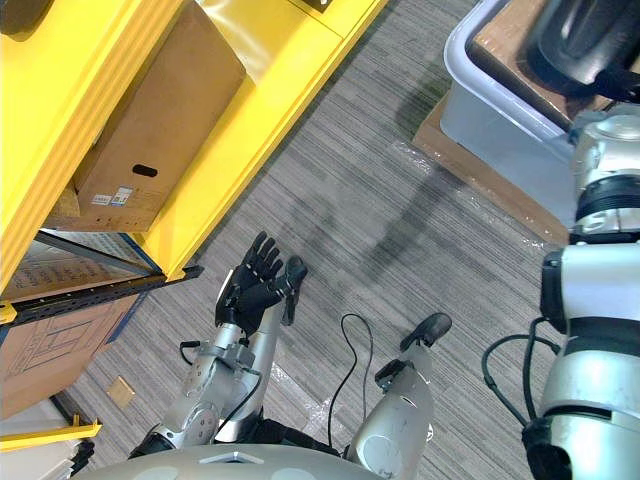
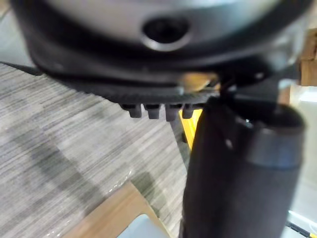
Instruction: Walk over and take three plastic housings, then place them on the shelf
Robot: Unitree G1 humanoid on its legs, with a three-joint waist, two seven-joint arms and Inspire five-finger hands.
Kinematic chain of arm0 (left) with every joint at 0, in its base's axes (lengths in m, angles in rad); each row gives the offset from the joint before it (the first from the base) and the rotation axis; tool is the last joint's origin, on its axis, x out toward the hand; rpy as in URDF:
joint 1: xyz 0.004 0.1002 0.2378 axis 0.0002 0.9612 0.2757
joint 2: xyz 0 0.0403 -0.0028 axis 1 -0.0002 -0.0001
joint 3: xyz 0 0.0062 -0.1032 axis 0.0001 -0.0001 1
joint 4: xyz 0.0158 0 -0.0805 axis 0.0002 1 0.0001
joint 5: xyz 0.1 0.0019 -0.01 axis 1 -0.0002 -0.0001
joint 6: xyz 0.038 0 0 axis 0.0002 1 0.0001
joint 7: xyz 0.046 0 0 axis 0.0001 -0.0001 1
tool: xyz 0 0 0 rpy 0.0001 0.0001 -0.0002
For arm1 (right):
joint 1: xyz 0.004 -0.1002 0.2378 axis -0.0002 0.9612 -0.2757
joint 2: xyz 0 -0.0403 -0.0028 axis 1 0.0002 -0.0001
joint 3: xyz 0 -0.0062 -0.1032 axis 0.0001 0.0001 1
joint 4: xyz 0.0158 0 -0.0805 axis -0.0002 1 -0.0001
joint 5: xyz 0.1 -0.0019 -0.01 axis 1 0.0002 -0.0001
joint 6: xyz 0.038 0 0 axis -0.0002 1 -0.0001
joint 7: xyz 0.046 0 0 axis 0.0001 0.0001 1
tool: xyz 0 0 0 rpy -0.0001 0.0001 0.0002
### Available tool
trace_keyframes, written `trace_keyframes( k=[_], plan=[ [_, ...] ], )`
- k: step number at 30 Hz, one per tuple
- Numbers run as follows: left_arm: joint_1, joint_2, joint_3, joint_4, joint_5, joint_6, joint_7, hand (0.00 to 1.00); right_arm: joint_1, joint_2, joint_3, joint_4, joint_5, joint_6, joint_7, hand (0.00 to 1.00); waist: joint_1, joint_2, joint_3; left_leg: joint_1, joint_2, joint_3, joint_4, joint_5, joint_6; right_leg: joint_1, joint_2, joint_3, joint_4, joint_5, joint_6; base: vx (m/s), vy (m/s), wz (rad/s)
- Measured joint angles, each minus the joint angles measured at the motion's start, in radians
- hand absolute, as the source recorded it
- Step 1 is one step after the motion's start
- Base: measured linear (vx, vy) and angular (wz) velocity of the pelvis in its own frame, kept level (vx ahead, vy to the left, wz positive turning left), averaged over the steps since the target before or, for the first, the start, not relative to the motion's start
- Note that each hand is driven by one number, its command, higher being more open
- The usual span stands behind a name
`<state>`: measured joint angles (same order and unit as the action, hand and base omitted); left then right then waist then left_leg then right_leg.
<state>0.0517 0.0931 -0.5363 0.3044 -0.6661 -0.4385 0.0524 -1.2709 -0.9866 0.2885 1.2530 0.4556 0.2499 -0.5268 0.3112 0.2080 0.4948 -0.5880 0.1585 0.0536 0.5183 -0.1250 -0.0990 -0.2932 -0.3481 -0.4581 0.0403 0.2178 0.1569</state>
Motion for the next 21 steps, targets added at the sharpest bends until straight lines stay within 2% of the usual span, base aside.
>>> trace_keyframes(
  k=[5, 13, 18, 21],
  plan=[
    [0.038, 0.001, 0.006, -0.012, -0.031, -0.019, -0.032, 1.0, 0.005, -0.004, -0.006, 0.042, 0.024, 0.036, 0.042, 0.0, -0.012, 0.007, -0.005, 0.003, 0.001, -0.002, -0.003, 0.0, 0.0, -0.001, 0.0, -0.006, 0.008, -0.004, -0.005, 0.0, 0.0, 0.0],
    [0.108, 0.007, 0.044, -0.097, -0.03, -0.021, -0.007, 1.0, 0.014, 0.009, -0.033, 0.09, 0.039, 0.062, 0.091, 0.0, -0.019, 0.014, -0.01, 0.085, 0.004, 0.017, -0.041, 0.008, -0.005, 0.046, -0.003, -0.006, 0.021, -0.022, -0.022, -0.03, -0.003, -0.04],
    [0.115, 0.024, 0.088, -0.14, -0.031, -0.022, 0.009, 1.0, 0.026, 0.014, -0.042, 0.107, 0.017, 0.02, 0.087, 0.0, -0.038, 0.013, -0.009, 0.124, 0.004, 0.019, -0.071, 0.023, -0.01, 0.066, -0.005, -0.007, 0.035, -0.03, -0.027, 0.0, 0.0, 0.0],
    [0.114, 0.032, 0.125, -0.179, -0.054, -0.022, -0.024, 1.0, 0.028, 0.014, -0.039, 0.107, -0.073, -0.019, 0.073, 0.0, -0.049, 0.009, -0.007, 0.16, 0.007, 0.026, -0.09, 0.029, -0.012, 0.081, -0.005, -0.006, 0.048, -0.032, -0.029, -0.02, -0.001, -0.06]
  ],
)
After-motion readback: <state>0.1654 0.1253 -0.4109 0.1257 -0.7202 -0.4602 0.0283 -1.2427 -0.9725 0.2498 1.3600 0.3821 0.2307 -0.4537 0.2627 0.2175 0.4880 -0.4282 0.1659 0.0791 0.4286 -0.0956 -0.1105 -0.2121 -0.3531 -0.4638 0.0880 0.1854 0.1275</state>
